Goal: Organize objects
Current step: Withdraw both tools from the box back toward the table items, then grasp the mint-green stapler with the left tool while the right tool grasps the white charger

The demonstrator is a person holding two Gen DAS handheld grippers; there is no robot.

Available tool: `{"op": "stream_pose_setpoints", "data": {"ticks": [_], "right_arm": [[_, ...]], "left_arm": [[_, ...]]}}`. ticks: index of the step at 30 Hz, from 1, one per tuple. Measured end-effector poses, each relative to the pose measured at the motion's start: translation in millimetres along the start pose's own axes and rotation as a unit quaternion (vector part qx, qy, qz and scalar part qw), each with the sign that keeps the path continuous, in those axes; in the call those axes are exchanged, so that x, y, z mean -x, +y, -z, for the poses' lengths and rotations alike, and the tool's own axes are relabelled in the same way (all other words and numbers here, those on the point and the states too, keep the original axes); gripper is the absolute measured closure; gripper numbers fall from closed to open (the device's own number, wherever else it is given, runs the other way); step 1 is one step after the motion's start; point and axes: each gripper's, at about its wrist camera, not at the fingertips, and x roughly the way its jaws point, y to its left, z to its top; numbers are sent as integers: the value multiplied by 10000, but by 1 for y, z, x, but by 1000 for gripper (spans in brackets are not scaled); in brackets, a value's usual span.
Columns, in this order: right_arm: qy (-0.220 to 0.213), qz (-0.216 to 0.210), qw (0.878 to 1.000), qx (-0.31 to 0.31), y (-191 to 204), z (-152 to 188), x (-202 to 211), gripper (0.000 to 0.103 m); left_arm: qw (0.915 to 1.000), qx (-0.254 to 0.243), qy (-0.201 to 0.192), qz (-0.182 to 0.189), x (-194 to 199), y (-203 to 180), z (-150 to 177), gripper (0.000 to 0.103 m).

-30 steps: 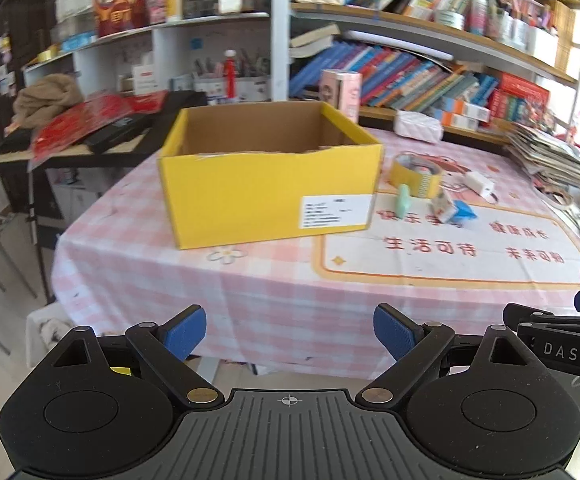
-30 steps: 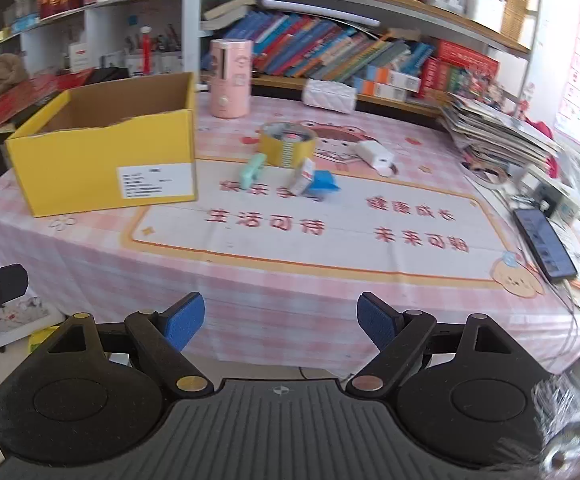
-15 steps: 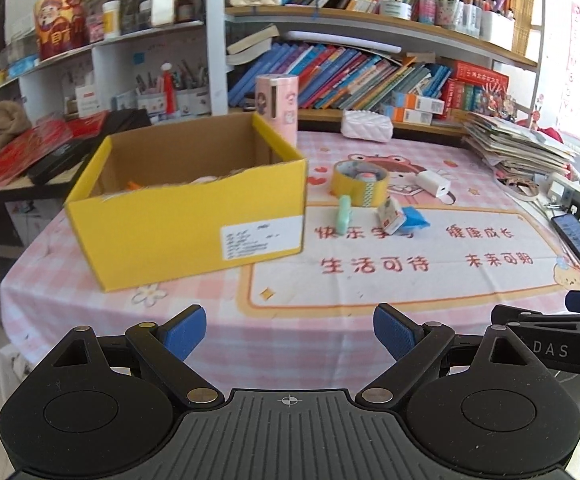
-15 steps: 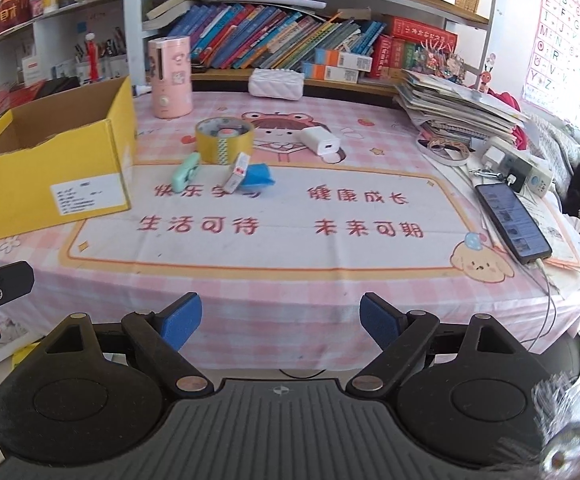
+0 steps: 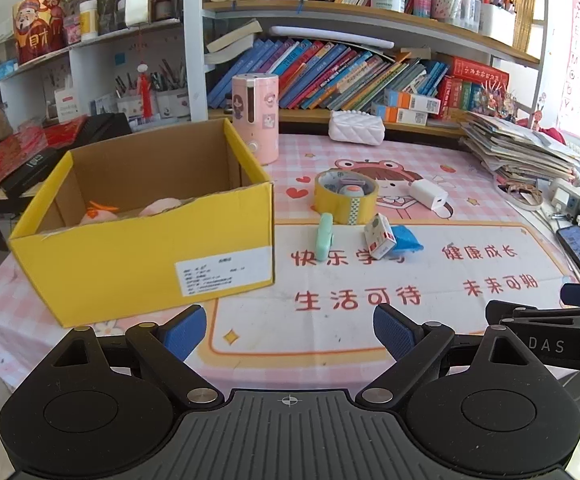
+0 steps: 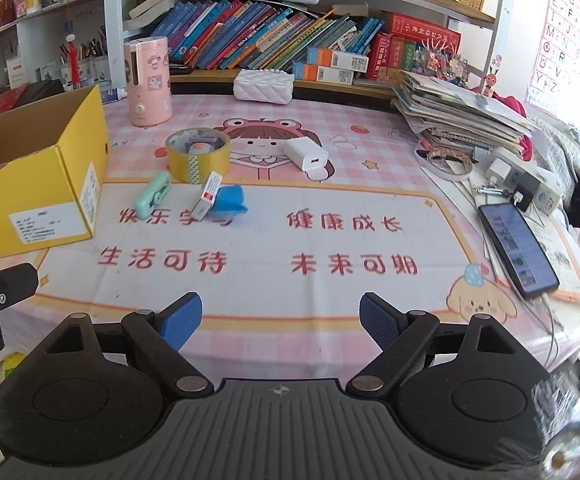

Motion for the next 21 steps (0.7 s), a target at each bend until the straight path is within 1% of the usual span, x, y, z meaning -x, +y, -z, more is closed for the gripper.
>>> {"op": "stream_pose_setpoints", "data": {"ticks": [9, 13, 15, 17, 18, 19, 20, 21], "right_arm": [[6, -68, 9999, 109, -17, -24, -26, 18], [28, -159, 9997, 167, -25, -33, -37, 20], [41, -236, 9995, 196, -28, -38, -44, 20], [53, -325, 9992, 231, -31, -42, -50, 25], [56, -384, 9989, 254, -32, -44, -53, 26], [61, -442, 9986, 277, -33, -47, -56, 31], [71, -505, 9983, 294, -34, -49, -59, 35], [87, -583, 9978, 300, -36, -51, -63, 38]], "left_arm": [[10000, 48, 54, -18, -26, -18, -17, 12], [9999, 88, 93, -51, -36, -27, -23, 13], [9999, 76, 128, -53, -42, -32, -26, 18], [9998, 55, 176, -64, -48, -37, -28, 22], [9998, 38, 200, -69, -51, -40, -29, 28], [9997, 17, 222, -83, -54, -42, -31, 35], [9996, -8, 249, -100, -58, -45, -32, 38], [9996, -30, 270, -112, -61, -47, -33, 45]]}}
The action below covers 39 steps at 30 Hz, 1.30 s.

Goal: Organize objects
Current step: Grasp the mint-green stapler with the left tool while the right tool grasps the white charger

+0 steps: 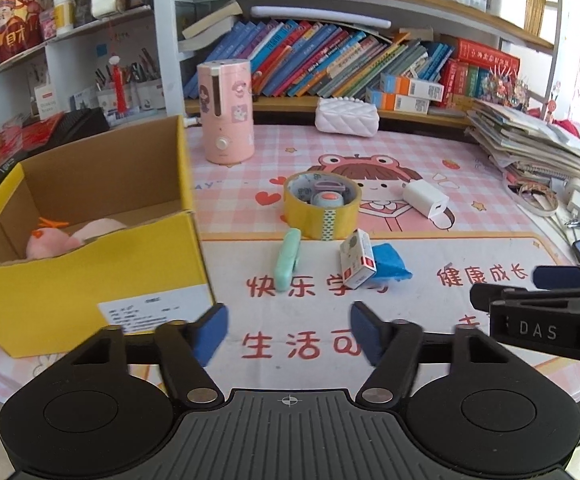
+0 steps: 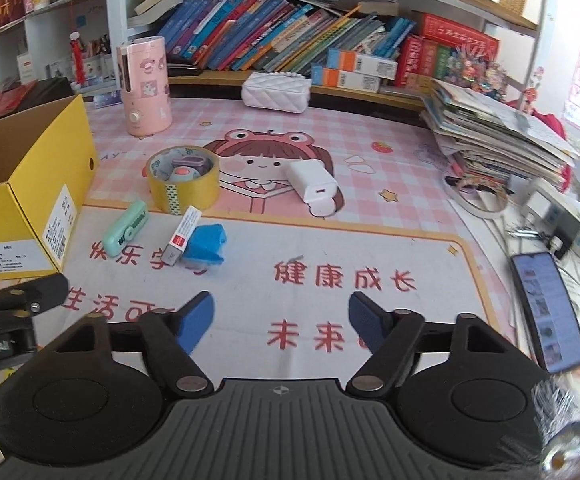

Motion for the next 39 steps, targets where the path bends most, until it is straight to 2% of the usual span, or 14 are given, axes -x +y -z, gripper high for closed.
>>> {"op": "stream_pose_setpoints", "data": {"ticks": [4, 10, 13, 18, 22, 27, 30, 31, 32, 35, 39], "right_arm": [[59, -356, 9993, 14, -4, -10, -14, 50], [77, -780, 9968, 129, -5, -26, -34, 58], [57, -753, 9971, 119, -11, -34, -45, 58], [84, -695, 9975, -2, -28, -47, -63, 58], [57, -683, 9976, -50, -40, -54, -73, 58], [-69, -604, 9980, -172, -60, -65, -89, 58], [-132, -575, 9980, -220, -72, -76, -103, 53], [-170, -558, 9981, -206, -75, -79, -108, 46], [-211, -537, 9982, -166, -77, -83, -113, 37], [-291, -484, 9984, 102, -77, -94, -133, 26], [-214, -494, 9975, 455, -73, -106, -162, 21]], "left_arm": [[9999, -82, 45, -97, -12, -8, -6, 58], [9993, -235, 93, -293, -32, -19, -16, 64], [9988, -254, 67, -403, -45, -24, -24, 68], [9973, -238, 163, -668, -76, -31, -38, 68], [9956, -143, 420, -830, -104, -29, -41, 68], [9942, 38, 720, -799, -123, -22, -37, 68], [9945, 113, 737, -740, -124, -21, -35, 75], [9946, 107, 748, -718, -124, -21, -36, 83], [9945, 92, 766, -704, -124, -22, -36, 86], [9940, 62, 820, -716, -123, -23, -37, 86], [9956, 188, 681, -611, -109, -20, -43, 86]]}}
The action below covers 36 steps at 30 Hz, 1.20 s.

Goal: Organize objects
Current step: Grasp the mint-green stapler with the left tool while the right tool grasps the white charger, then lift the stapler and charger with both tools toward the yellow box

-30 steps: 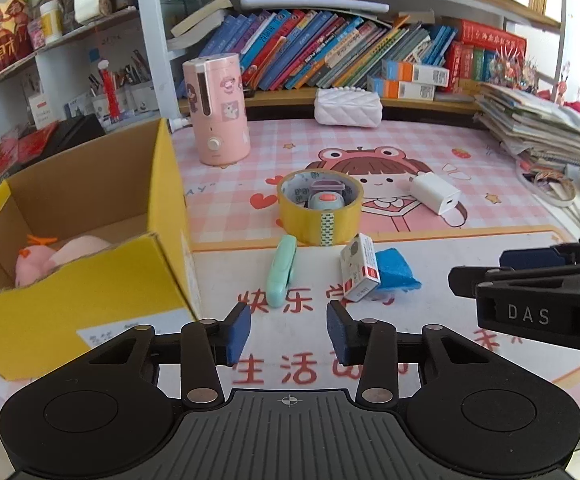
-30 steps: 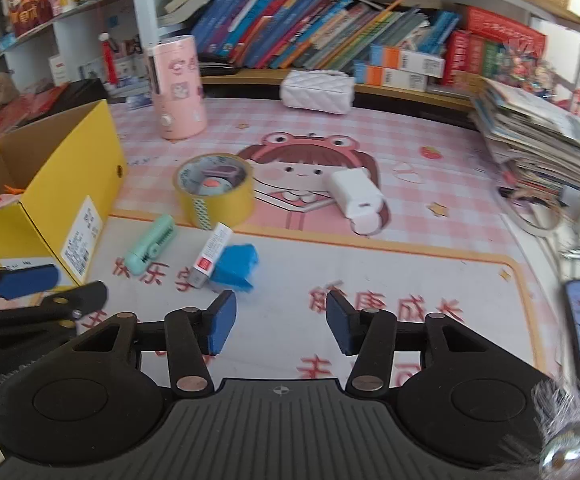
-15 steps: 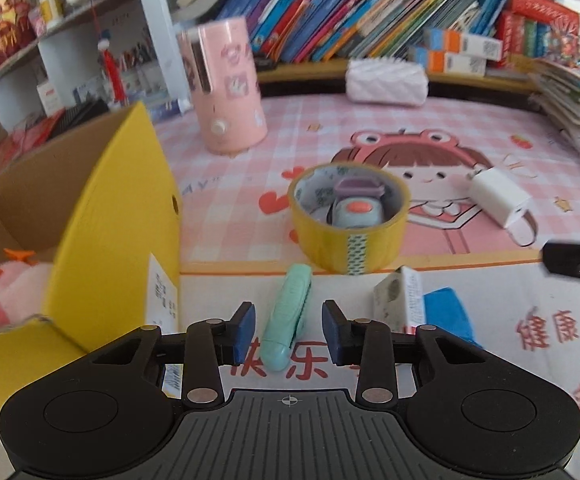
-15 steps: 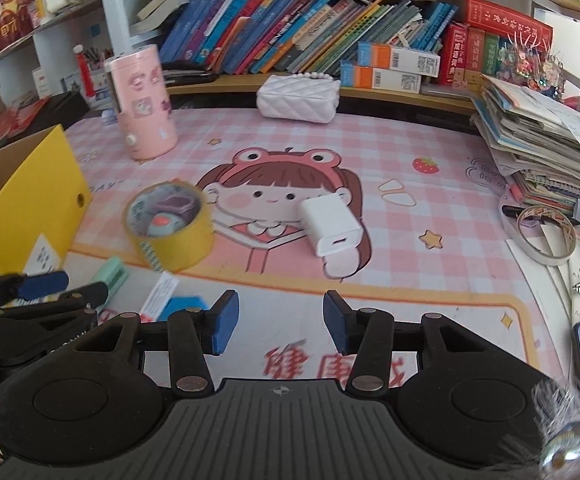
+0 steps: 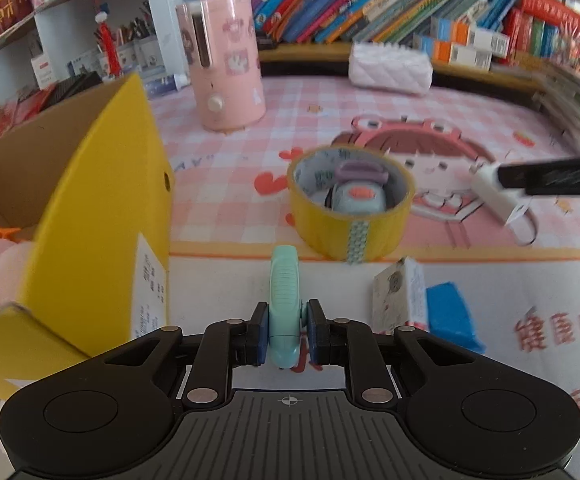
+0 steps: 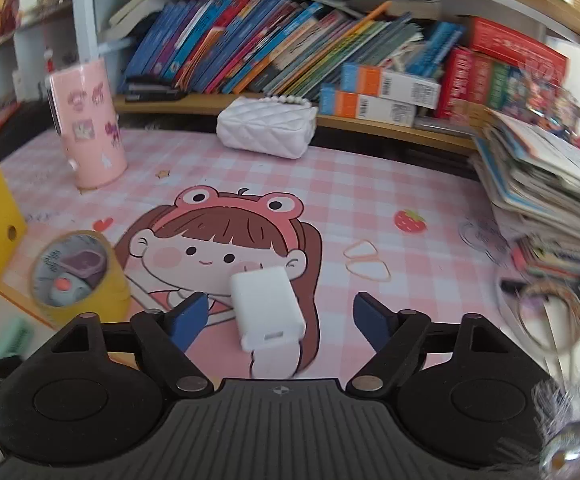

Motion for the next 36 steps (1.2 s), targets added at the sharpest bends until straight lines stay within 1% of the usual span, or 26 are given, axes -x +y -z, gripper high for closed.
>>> {"op": "stream_pose_setpoints", "data": {"ticks": [4, 7, 10, 12, 13, 14, 15, 19, 22, 27, 32, 36], "right_arm": [[282, -91, 9994, 181, 1, -6, -30, 21], [503, -220, 9983, 173, 1, -6, -46, 25], [600, -266, 9978, 104, -1, -4, -54, 36], [558, -281, 9980, -9, -3, -3, -54, 40], [533, -305, 9981, 16, -3, -4, -54, 46], [504, -333, 9982, 37, -3, -5, -53, 60], [491, -314, 9983, 55, -2, -5, -52, 62], [572, -229, 9981, -52, -2, -5, -48, 62], [530, -140, 9983, -189, -3, -1, -31, 62], [433, -102, 9975, -545, -1, 8, 17, 62], [322, -100, 9965, -759, 13, 22, 68, 62], [333, -117, 9947, -965, 28, 34, 100, 62]], "left_arm": [[9992, 170, -250, 267, 22, 6, -6, 86], [9979, 325, -349, 448, 36, 11, -7, 86], [9968, 412, -400, 554, 45, 15, -6, 86], [9963, 426, -441, 596, 50, 15, -5, 86], [9962, 423, -460, 613, 52, 14, -4, 86], [9960, 424, -477, 624, 54, 15, -3, 86], [9959, 427, -497, 626, 56, 15, -3, 86], [9952, 476, -565, 646, 62, 18, 0, 86], [9944, 505, -617, 688, 66, 20, 2, 86], [9929, 534, -694, 799, 75, 23, 9, 86], [9909, 559, -765, 953, 84, 30, 17, 86], [9891, 545, -872, 1054, 95, 37, 24, 86]]}}
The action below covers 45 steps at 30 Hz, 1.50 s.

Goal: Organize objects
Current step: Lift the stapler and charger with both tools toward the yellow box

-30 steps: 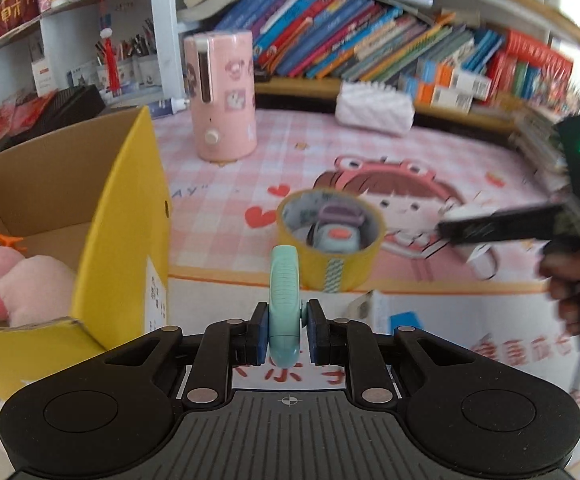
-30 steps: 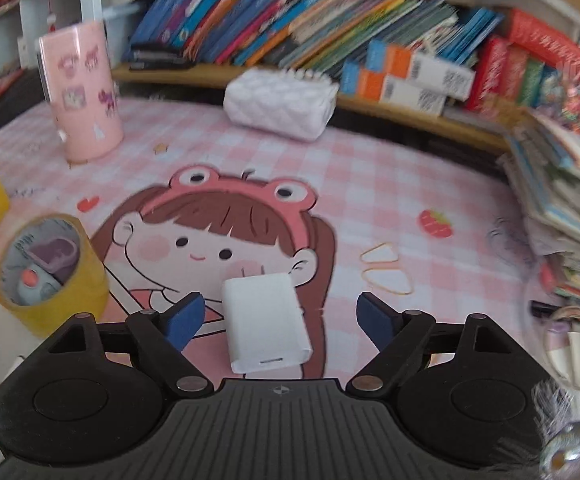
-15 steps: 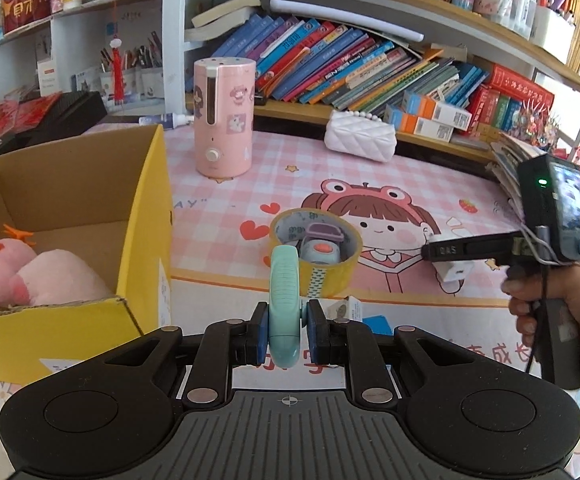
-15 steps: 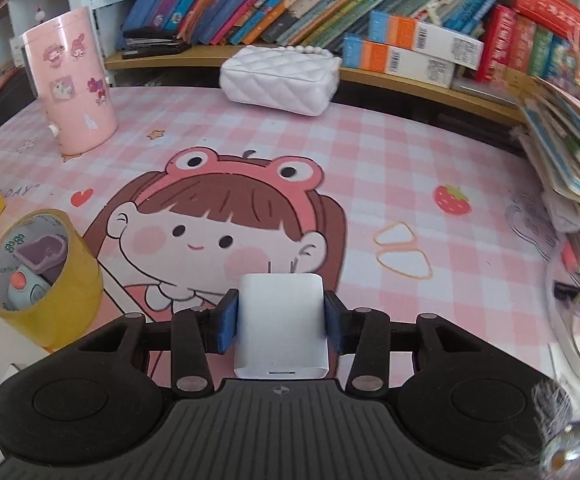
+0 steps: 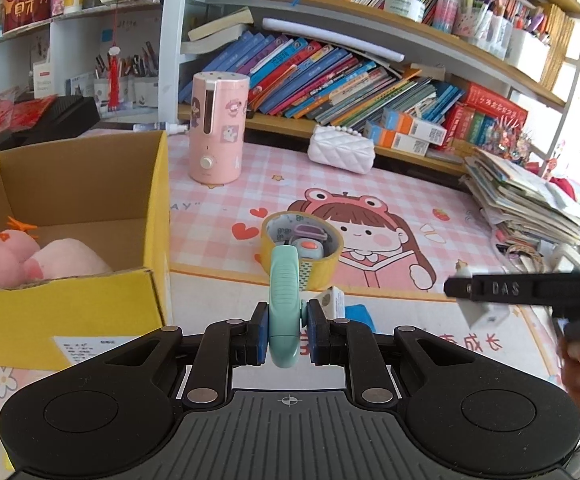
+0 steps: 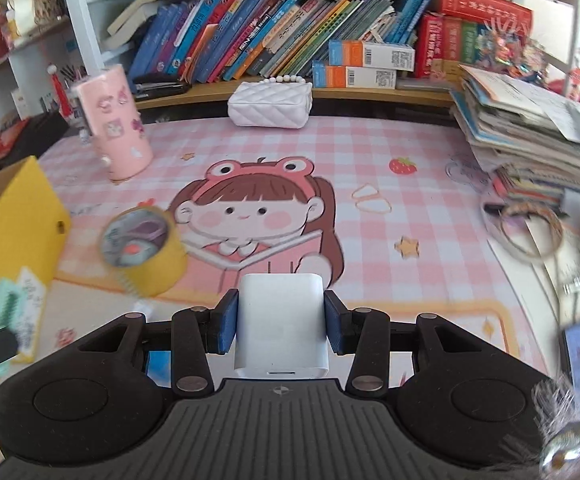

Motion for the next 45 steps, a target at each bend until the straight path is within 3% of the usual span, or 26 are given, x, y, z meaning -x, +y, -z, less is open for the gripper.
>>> {"op": "stream_pose_setpoints", "data": {"ticks": [5, 22, 45], "right_arm": [[63, -74, 9999, -47, 26, 25, 29, 62], [225, -404, 9962, 738, 134, 101, 87, 62], [391, -686, 9921, 974, 216, 164, 119, 62]], "left_arm": [[10000, 42, -74, -15, 19, 15, 8, 86], [9984, 471, 150, -267, 93, 96, 64, 86], [9970, 525, 189, -531, 158, 157, 108, 86]]}}
